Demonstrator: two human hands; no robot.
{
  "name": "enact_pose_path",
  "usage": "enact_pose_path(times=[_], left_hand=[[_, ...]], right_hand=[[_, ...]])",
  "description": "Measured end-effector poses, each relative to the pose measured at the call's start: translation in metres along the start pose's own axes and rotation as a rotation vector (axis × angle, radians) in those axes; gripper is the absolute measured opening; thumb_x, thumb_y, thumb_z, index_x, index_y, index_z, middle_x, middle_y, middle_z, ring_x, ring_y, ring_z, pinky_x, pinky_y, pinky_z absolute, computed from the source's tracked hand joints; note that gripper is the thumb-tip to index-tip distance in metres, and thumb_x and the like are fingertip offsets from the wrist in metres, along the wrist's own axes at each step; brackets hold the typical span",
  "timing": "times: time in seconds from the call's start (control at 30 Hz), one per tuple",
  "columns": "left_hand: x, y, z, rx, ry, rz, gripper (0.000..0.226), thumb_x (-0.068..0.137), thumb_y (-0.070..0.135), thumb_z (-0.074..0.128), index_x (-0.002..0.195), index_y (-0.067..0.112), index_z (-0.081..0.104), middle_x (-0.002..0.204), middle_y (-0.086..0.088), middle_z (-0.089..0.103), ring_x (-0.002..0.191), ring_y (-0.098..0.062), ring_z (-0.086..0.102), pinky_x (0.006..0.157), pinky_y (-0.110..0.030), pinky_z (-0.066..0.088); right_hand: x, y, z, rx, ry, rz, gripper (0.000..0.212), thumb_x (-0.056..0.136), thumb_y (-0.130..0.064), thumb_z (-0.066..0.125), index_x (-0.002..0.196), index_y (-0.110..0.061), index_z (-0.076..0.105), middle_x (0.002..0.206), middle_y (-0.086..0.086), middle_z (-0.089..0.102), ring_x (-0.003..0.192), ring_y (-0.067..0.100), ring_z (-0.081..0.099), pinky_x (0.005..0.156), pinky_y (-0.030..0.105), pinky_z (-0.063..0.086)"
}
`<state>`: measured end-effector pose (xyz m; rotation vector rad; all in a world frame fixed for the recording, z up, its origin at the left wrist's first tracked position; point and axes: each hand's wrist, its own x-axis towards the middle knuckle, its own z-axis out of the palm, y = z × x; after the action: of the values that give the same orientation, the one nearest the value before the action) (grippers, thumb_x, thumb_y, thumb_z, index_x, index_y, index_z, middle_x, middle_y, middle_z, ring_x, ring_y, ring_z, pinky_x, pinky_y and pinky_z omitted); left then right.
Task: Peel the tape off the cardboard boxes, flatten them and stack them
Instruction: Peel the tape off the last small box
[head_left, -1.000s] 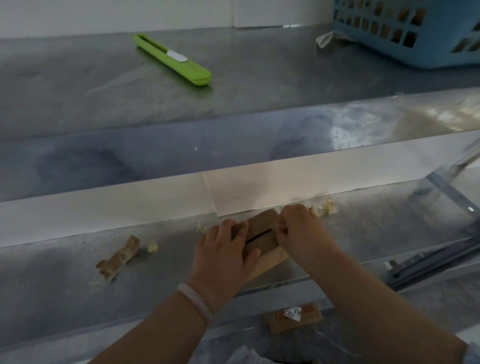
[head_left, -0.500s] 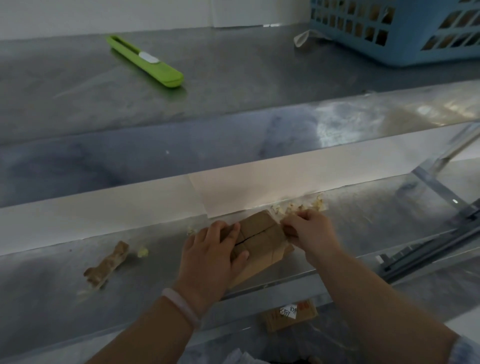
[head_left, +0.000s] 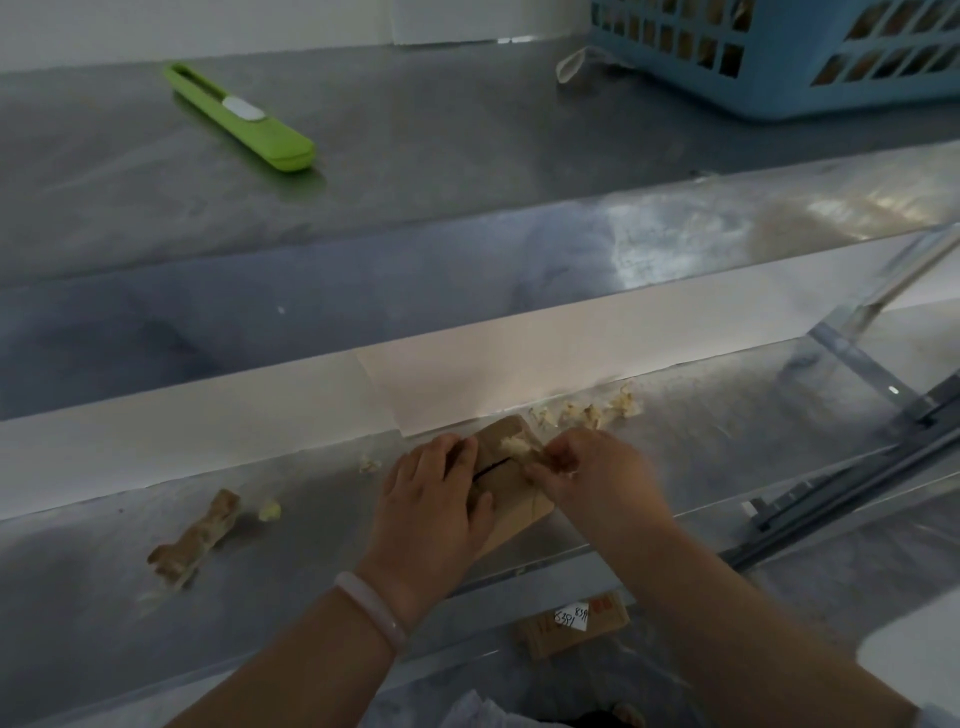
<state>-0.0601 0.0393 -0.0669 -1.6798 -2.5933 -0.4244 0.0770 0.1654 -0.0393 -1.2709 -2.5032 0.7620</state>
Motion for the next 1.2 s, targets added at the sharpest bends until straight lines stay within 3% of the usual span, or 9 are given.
enact_pose_path(times=[0.17,0.37,0.5,0.63,0.73,0.8,0.9,1.07,1.2], left_hand=[[0.002,-0.002,0.003,0.022,0.023,0.000,0.059,0.082,0.049,0.040,0.124,0.013,0.061,0.122,-0.006,0.056,0.108,-0.028,0.055,0.092,-0.042,0.049],[0.002,-0.003,0.004,0.037,0.035,0.006,0.058,0.082,0.049,0.040,0.122,0.013,0.062,0.120,-0.005,0.056,0.106,-0.027,0.056,0.090,-0.040,0.050],[0.001,-0.003,0.003,0.038,0.039,0.008,0.058,0.082,0.049,0.039,0.122,0.014,0.063,0.119,-0.004,0.056,0.105,-0.026,0.057,0.089,-0.040,0.050],[0.001,-0.006,0.003,0.027,0.031,0.026,0.058,0.083,0.049,0.039,0.123,0.014,0.062,0.120,-0.004,0.055,0.107,-0.025,0.056,0.088,-0.040,0.051],[0.001,-0.008,0.003,0.020,0.028,0.045,0.057,0.084,0.048,0.039,0.123,0.013,0.062,0.121,-0.003,0.056,0.107,-0.025,0.056,0.088,-0.041,0.051],[0.002,-0.009,0.002,0.016,0.024,0.054,0.057,0.084,0.048,0.039,0.124,0.014,0.061,0.122,-0.002,0.055,0.108,-0.024,0.055,0.088,-0.041,0.051],[0.003,-0.010,0.003,0.002,0.022,0.062,0.058,0.085,0.048,0.039,0.125,0.014,0.060,0.123,-0.002,0.054,0.109,-0.024,0.054,0.089,-0.041,0.050],[0.004,-0.011,0.003,-0.017,0.032,0.056,0.058,0.084,0.049,0.040,0.125,0.014,0.060,0.122,-0.001,0.053,0.110,-0.022,0.053,0.089,-0.040,0.049],[0.003,-0.009,0.004,-0.004,0.042,0.046,0.057,0.083,0.050,0.041,0.124,0.015,0.061,0.123,0.000,0.052,0.111,-0.022,0.052,0.088,-0.040,0.048]], right_hand=[[0.002,-0.002,-0.011,-0.196,-0.028,-0.132,0.023,0.098,-0.033,0.049,0.106,-0.021,0.067,0.098,-0.001,0.064,0.089,0.017,0.060,0.078,0.029,0.050],[0.006,0.002,-0.003,-0.279,-0.020,-0.184,0.023,0.100,-0.032,0.042,0.098,-0.017,0.060,0.093,0.001,0.060,0.083,0.020,0.058,0.066,0.026,0.038],[0.008,0.004,-0.002,-0.087,-0.012,-0.041,0.015,0.097,-0.027,0.049,0.091,-0.020,0.060,0.084,-0.004,0.061,0.078,0.015,0.058,0.069,0.028,0.048],[0.014,0.009,-0.003,0.068,-0.065,0.105,0.012,0.096,-0.026,0.052,0.087,-0.023,0.060,0.077,-0.012,0.057,0.070,0.002,0.052,0.056,0.017,0.036],[0.018,0.010,-0.004,0.129,-0.096,0.147,0.019,0.096,-0.025,0.053,0.077,-0.022,0.058,0.074,-0.007,0.061,0.068,0.005,0.055,0.053,0.020,0.036],[0.021,0.012,-0.004,0.183,-0.123,0.173,0.022,0.095,-0.023,0.053,0.073,-0.021,0.058,0.075,-0.004,0.064,0.070,0.010,0.059,0.057,0.024,0.042],[0.023,0.014,0.000,0.340,-0.161,0.263,0.021,0.093,-0.022,0.055,0.073,-0.018,0.064,0.076,0.003,0.070,0.076,0.020,0.067,0.075,0.038,0.056],[0.014,0.021,-0.001,0.748,-0.090,0.402,0.018,0.094,-0.017,0.058,0.081,-0.013,0.069,0.079,0.004,0.074,0.076,0.021,0.072,0.083,0.046,0.058],[0.001,0.022,-0.003,0.301,-0.038,0.215,0.017,0.088,-0.038,0.065,0.091,-0.022,0.068,0.080,-0.009,0.069,0.076,0.006,0.066,0.075,0.025,0.055]])
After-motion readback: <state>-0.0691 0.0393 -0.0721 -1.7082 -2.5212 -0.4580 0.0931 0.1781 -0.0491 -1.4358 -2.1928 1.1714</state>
